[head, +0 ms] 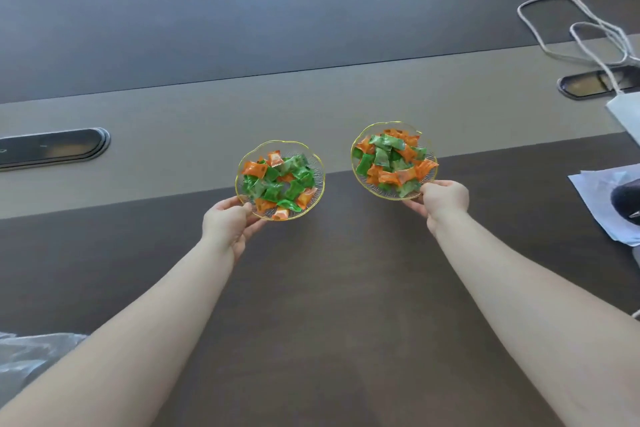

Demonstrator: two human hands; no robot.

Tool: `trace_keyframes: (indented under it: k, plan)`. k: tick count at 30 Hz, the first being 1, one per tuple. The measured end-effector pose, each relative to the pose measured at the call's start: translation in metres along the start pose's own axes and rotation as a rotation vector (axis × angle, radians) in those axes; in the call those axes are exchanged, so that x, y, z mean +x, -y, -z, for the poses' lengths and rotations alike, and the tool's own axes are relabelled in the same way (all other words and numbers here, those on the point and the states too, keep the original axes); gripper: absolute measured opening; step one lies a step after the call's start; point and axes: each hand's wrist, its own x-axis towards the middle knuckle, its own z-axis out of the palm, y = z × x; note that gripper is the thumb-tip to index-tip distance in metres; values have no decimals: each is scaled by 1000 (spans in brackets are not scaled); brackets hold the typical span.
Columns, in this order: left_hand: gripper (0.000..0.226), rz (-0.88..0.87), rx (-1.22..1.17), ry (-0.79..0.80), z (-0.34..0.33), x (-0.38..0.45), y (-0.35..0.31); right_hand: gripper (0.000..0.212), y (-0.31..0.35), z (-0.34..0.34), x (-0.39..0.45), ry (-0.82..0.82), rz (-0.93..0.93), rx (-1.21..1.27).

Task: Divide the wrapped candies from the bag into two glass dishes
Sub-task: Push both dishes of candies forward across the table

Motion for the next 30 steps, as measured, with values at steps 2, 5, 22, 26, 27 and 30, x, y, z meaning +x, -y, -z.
trace_keyframes:
  k: [2,5,22,26,27,30]
  plan:
    - [30,-9,-38,-4,-28,15,-10,23,12,-11,17,-32,-4,32]
    - [34,1,-97,-8,-65,39,-21,27,28,-25,46,-67,12,34]
    - [37,25,-136,13,-177,107,-22,21,68,-59,116,-241,12,237]
    - [33,0,-126,13,-184,108,-17,21,65,-63,123,-285,-3,268]
    - [30,-8,-131,8,-184,108,-16,21,64,-64,124,-285,-5,264]
    - [20,-25,-165,-2,-186,107,-14,19,62,-65,126,-291,-3,231]
